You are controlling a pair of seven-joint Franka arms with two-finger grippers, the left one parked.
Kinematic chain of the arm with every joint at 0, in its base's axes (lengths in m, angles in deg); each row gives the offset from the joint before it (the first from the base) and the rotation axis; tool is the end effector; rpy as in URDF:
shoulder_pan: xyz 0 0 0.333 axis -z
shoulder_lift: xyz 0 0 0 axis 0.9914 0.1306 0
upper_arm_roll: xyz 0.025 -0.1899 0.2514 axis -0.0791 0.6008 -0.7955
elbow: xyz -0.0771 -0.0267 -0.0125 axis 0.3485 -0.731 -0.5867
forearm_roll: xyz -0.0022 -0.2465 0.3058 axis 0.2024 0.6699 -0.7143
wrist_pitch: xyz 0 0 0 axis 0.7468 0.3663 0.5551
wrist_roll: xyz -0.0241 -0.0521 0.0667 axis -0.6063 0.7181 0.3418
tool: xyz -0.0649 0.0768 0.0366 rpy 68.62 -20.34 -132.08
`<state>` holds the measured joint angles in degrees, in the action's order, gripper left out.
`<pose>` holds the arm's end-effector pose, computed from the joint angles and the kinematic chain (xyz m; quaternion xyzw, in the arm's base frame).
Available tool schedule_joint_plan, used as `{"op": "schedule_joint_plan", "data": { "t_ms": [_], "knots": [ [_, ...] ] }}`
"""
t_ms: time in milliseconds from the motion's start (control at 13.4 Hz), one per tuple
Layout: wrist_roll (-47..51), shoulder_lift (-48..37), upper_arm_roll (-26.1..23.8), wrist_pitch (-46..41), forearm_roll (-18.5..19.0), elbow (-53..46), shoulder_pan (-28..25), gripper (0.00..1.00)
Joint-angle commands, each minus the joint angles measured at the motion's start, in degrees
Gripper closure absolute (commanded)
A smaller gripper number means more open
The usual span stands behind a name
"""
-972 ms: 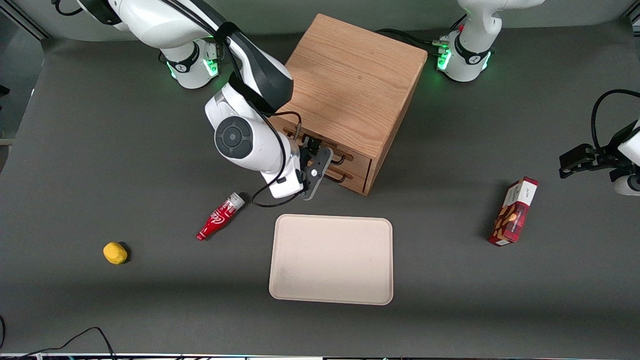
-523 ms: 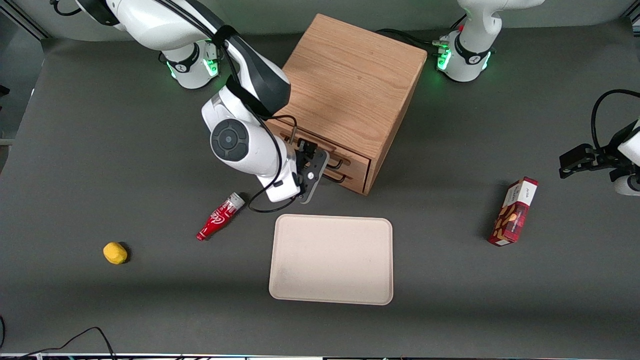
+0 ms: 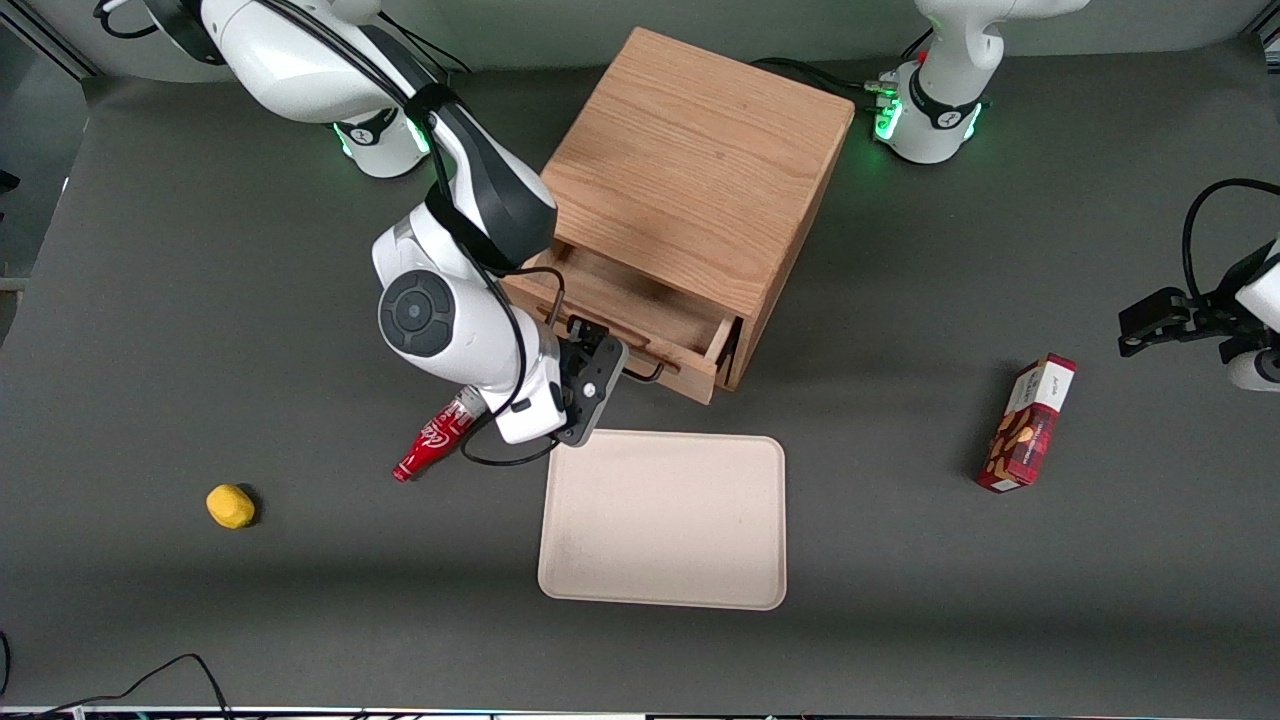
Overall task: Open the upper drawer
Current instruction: 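Pull the upper drawer outward by its handle with the right gripper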
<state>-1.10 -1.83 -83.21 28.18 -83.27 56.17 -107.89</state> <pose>0.6195 0.3936 0.3987 -0.8555 -0.4971 -0.0257 0.1423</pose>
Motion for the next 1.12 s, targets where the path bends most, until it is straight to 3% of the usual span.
{"op": "schedule_joint_plan", "data": {
  "t_ms": [0,1047],
  "knots": [
    [-2.66,2.93,1.71,-0.18,0.70,-5.54,-0.18,0.00],
    [-11.81,6.54,5.14,6.06,0.43,-9.41,3.24,0.00]
  ]
}}
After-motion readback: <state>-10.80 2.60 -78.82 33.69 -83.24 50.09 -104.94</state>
